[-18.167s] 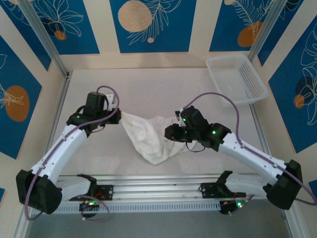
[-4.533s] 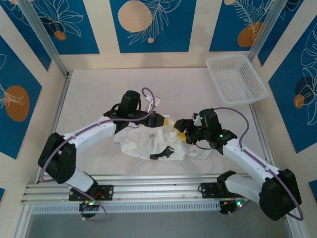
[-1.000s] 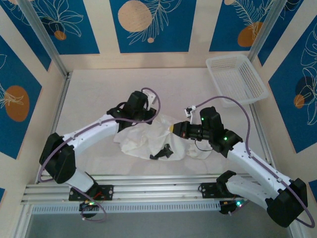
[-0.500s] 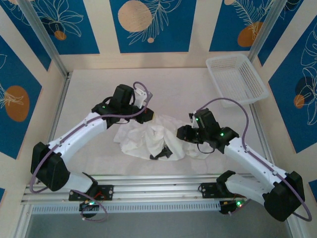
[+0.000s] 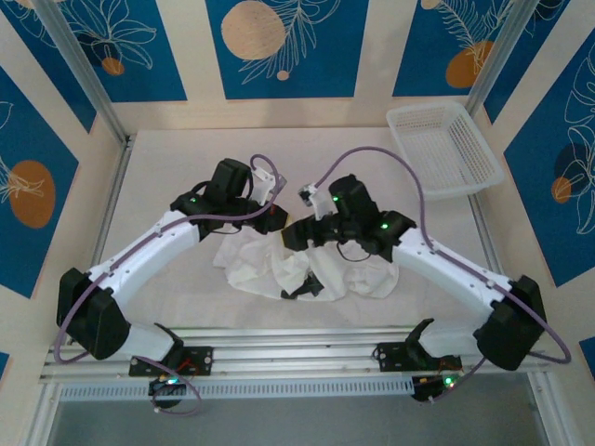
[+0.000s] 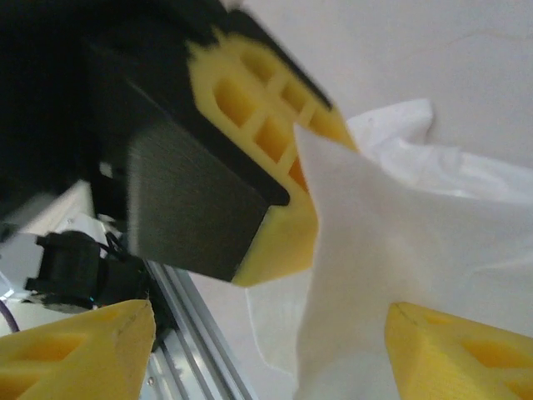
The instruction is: Fold the inside-out t-shirt
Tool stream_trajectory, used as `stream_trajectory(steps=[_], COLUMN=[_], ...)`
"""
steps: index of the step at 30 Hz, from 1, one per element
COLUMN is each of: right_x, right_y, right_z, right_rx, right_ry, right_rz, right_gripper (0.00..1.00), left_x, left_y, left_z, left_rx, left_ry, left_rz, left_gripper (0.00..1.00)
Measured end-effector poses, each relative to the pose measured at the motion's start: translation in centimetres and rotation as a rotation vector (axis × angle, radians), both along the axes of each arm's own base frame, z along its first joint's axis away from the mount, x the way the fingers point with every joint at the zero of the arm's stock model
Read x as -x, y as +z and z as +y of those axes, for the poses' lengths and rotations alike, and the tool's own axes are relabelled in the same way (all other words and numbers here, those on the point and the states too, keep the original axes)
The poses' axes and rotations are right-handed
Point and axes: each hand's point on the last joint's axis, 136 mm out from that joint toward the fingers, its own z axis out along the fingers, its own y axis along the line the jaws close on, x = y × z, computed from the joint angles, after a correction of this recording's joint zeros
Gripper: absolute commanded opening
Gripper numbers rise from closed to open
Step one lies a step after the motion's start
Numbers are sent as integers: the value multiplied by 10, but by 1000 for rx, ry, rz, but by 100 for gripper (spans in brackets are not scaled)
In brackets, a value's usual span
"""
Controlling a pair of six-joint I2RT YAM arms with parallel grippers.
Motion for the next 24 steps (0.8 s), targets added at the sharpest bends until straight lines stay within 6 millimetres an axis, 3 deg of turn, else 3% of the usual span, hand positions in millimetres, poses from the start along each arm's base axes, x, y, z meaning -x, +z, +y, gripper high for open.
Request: stream_trajectory(steps=[4, 7, 8, 10, 14, 17, 21, 24], right_x=[-7, -27, -32, -40, -39, -34, -33, -43], right_y=[-20, -22, -23, -23, -17, -10, 5, 8], right_z=[3, -11, -17, -29, -38, -43, -58, -79], right_rx=[81, 145, 164, 191, 191, 172, 130, 91], right_ry=[-50, -172, -209, -274, -297, -308, -359, -429], right_rz=[-23, -88, -104, -114, -111, -98, -84, -42], right_gripper=[43, 9, 1, 0, 0, 0, 0, 0], left_x=[0, -1, -1, -1, -1, -11, -19, -19], left_y=[1, 3, 3, 2, -10, -33, -68, -80], left_z=[1, 2, 3, 4, 13, 30, 63, 82], left_rx=[-6, -8, -10, -19, -102, -245, -445, -538], left_ry=[6, 10, 11, 14, 35, 107, 207, 251], left_rz=[-1, -7, -8, -8, -20, -24, -20, -21], left_gripper=[0, 0, 0, 2, 24, 35, 42, 42])
